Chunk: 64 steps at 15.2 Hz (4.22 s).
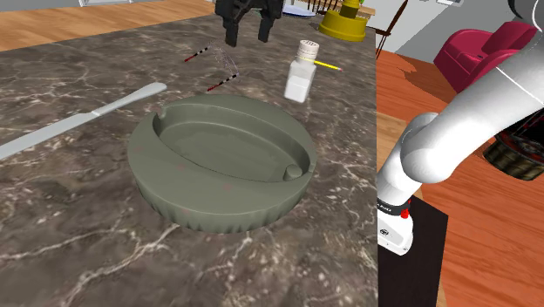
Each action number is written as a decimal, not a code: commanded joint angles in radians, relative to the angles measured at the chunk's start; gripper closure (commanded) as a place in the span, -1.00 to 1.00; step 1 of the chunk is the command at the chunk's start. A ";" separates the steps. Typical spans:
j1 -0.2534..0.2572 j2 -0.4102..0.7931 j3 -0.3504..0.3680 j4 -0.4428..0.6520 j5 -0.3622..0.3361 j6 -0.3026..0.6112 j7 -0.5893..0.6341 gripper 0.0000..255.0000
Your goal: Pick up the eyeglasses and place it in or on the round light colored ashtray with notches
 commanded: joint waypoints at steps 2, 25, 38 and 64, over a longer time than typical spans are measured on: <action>0.009 0.098 0.053 0.109 -0.022 -0.013 0.076 -1.00; 0.013 0.086 0.055 -0.005 -0.016 0.089 0.073 1.00; 0.009 0.124 0.058 0.168 -0.033 -0.048 0.086 1.00; 0.153 0.104 0.314 0.306 -0.006 -0.183 0.499 1.00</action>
